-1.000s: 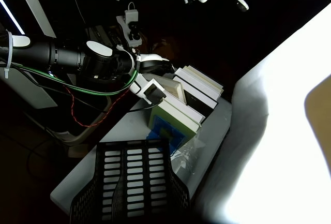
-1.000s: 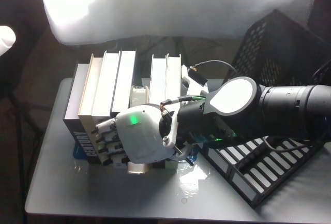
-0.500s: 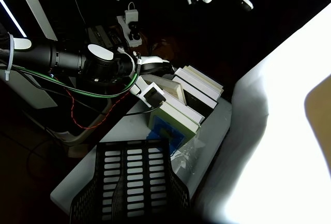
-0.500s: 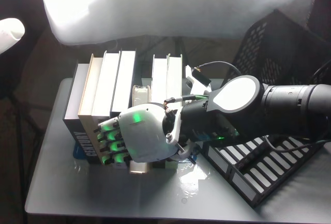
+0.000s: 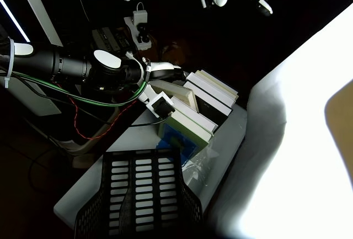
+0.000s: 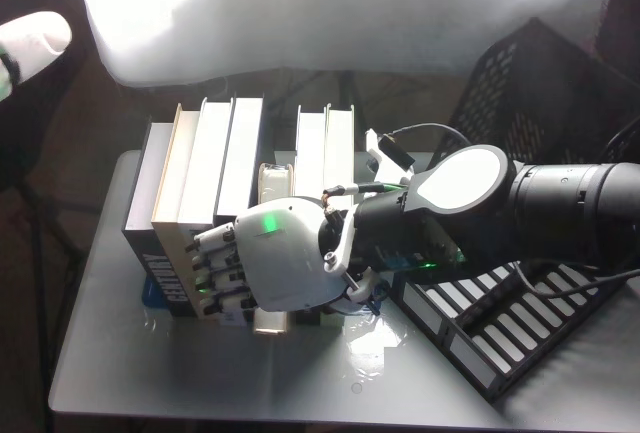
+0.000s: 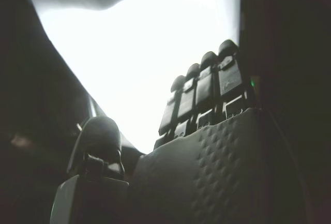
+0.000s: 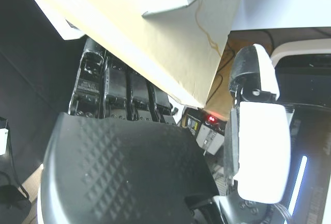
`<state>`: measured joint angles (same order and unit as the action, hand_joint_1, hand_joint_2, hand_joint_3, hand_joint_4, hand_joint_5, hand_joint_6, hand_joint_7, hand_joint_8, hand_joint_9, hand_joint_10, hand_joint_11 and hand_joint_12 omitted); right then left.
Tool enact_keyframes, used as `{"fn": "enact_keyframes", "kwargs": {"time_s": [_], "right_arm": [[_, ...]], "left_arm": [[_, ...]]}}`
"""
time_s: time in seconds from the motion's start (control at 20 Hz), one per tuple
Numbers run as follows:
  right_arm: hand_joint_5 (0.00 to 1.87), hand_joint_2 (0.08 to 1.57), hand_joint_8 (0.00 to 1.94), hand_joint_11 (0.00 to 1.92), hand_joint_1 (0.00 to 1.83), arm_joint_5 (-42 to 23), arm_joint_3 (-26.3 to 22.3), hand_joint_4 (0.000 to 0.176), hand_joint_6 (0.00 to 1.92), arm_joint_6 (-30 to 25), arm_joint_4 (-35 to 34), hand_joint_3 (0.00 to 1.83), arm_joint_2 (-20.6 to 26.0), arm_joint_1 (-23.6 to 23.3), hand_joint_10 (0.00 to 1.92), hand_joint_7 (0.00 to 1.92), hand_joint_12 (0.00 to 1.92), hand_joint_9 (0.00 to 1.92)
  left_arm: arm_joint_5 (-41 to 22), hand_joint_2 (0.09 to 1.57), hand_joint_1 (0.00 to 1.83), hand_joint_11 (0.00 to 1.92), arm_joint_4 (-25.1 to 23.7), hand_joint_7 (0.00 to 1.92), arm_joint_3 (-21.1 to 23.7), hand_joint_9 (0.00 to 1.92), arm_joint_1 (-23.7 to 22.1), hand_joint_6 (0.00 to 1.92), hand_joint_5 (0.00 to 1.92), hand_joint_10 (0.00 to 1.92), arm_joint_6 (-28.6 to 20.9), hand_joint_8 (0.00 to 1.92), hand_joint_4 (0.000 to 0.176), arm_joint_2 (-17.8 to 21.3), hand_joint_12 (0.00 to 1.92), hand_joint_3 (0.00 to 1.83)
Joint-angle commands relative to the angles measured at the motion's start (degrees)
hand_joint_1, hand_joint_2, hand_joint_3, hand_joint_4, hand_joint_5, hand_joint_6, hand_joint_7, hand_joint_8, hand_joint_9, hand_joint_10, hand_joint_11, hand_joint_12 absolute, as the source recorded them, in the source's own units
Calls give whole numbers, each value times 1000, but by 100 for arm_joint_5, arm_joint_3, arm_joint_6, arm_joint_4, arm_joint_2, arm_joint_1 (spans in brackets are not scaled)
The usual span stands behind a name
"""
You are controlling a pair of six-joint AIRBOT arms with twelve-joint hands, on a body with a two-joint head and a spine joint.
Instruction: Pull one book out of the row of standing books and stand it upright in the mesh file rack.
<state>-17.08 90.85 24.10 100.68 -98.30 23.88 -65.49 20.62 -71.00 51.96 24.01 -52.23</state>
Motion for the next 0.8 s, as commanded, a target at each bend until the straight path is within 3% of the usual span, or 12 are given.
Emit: {"fn": "enact_keyframes", "kwargs": {"time_s": [0.0, 0.05, 0.1, 0.15, 0.25, 0.3, 0.35, 0.4, 0.45, 0.55, 0.6, 0.75], "right_arm": [[131, 1048, 2, 0, 758, 130, 41, 0, 5, 55, -42, 7, 49, 42, 0, 156, 734, 169], [131, 1048, 2, 0, 758, 130, 46, 0, 5, 55, -67, 7, 49, 42, 0, 156, 734, 169], [131, 1048, 2, 0, 758, 130, 53, 0, 5, 55, -78, 7, 50, 42, 0, 156, 734, 169], [131, 1048, 2, 0, 758, 131, 60, 0, 5, 55, -79, 7, 60, 42, 0, 156, 734, 169], [131, 1048, 2, 0, 758, 131, 83, 0, 5, 55, -97, 6, 74, 43, 0, 156, 734, 169], [131, 1048, 2, 0, 758, 131, 99, 0, 5, 55, -106, 6, 78, 49, 0, 156, 734, 169], [131, 1048, 2, 0, 758, 131, 109, 0, 5, 55, -117, 6, 78, 52, 0, 156, 734, 169], [131, 1048, 2, 0, 758, 136, 128, 0, 5, 55, -120, 6, 80, 62, 0, 156, 734, 169], [131, 1049, 2, 0, 758, 144, 142, 0, 5, 55, -121, 6, 80, 70, 0, 156, 734, 169], [131, 1049, 2, 0, 758, 159, 165, 0, 5, 55, -156, 6, 85, 87, 0, 156, 734, 169], [131, 1049, 2, 0, 758, 161, 176, 0, 5, 55, -193, 6, 94, 94, 0, 156, 734, 169], [132, 1049, 1, 0, 758, 169, 195, 0, 4, 55, -259, 5, 98, 97, 0, 156, 734, 169]], "left_arm": [[-566, 1366, 121, 0, 7, 0, -45, 0, -102, 0, 0, 365, -23, 146, 0, -10, 1881, 3], [-536, 1407, 90, 0, -44, 1, -63, 0, -160, 0, 0, 807, -23, 514, 0, -26, 1919, 10], [-535, 1407, 90, 0, -63, 1, -70, 0, -180, 0, 0, 807, -23, 514, 0, -31, 1919, 10], [-533, 1394, 101, 0, -85, 0, -79, 0, -211, 0, 0, 413, -23, 252, 0, -40, 1921, 2], [-500, 1462, 79, 0, -147, 0, -99, 0, -277, 0, 0, 418, -23, 186, 0, -48, 1921, 23], [-486, 1466, 38, 0, -173, 0, -106, 0, -300, 0, 0, 83, -23, 36, 0, -47, 1921, 19], [-480, 1523, 371, 83, -188, 0, -111, 0, -314, 0, 0, 1517, -23, 1174, 0, -48, 1921, 0], [-471, 1468, 239, 16, -204, 0, -115, 0, -333, 0, 0, 1168, -23, 561, 0, -50, 1921, 0], [-478, 1405, 28, 0, -204, 0, -116, 0, -335, 0, 0, 289, -23, 135, 0, -53, 1921, 0], [-493, 1397, 7, 0, -204, 0, -118, 0, -335, 0, 0, 140, -23, 26, 0, -51, 1921, 0], [-503, 1429, 136, 0, -204, 0, -118, 0, -335, 18, 33, 1070, -23, 632, 0, -47, 1921, 0], [-531, 1558, 316, 0, -213, 0, -137, 0, -374, 72, 83, 1448, -23, 998, 0, -39, 1921, 93]]}}
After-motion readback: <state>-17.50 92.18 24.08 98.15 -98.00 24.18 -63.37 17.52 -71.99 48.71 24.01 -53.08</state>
